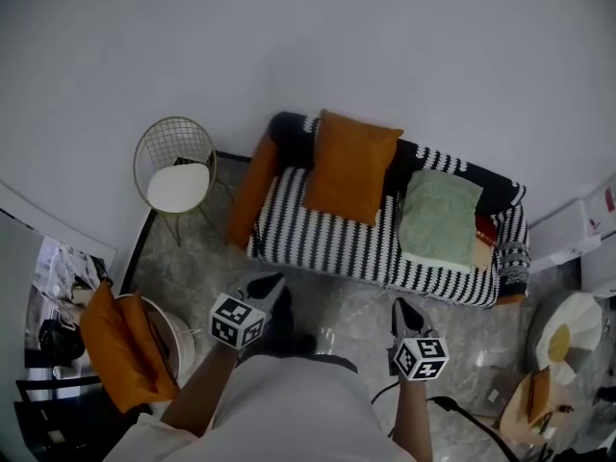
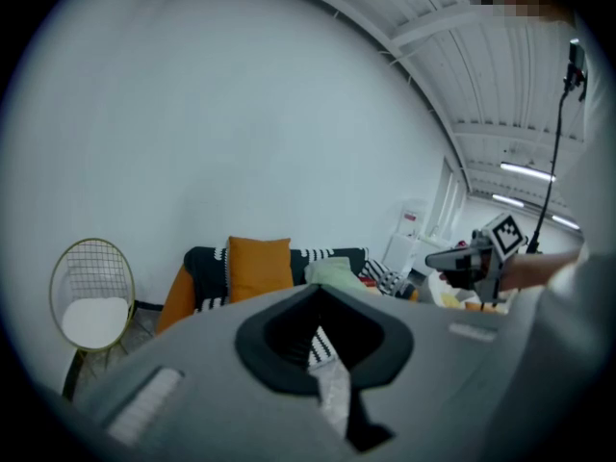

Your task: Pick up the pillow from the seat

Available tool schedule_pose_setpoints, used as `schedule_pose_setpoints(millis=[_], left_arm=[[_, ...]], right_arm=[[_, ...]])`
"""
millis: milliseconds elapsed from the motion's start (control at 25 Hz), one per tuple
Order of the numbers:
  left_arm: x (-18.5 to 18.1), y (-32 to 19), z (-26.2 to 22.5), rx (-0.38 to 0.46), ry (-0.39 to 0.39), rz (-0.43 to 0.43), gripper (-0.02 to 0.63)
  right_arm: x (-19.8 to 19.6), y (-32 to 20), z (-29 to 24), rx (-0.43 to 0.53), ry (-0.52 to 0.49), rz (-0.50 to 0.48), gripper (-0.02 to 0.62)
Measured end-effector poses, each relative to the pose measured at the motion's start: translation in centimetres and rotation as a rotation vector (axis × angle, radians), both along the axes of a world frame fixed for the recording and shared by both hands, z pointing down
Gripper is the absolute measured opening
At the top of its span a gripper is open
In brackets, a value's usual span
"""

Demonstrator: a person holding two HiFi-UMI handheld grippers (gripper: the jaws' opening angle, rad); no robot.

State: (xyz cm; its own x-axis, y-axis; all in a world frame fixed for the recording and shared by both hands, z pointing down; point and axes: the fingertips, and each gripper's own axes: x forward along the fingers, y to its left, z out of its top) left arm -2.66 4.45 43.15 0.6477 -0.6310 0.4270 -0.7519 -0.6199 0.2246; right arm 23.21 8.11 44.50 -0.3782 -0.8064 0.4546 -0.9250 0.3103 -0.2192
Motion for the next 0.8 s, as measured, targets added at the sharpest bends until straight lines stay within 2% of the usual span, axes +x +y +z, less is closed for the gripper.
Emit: schedule_pose_setpoints(millis=[200, 800], left_arm=[[-0.4, -2.8, 0.4, -0.003, 0.007, 0.009, -0.002], [-1.8, -17.7, 1.3, -0.025, 0.011, 0.074, -0.002]], right_arm=[[-0.7, -2.4, 0.2, -0.003, 0.005, 0.008, 0.005], [-2.9, -15.5, 0.9, -0.038, 0.028, 0.07, 0.005]])
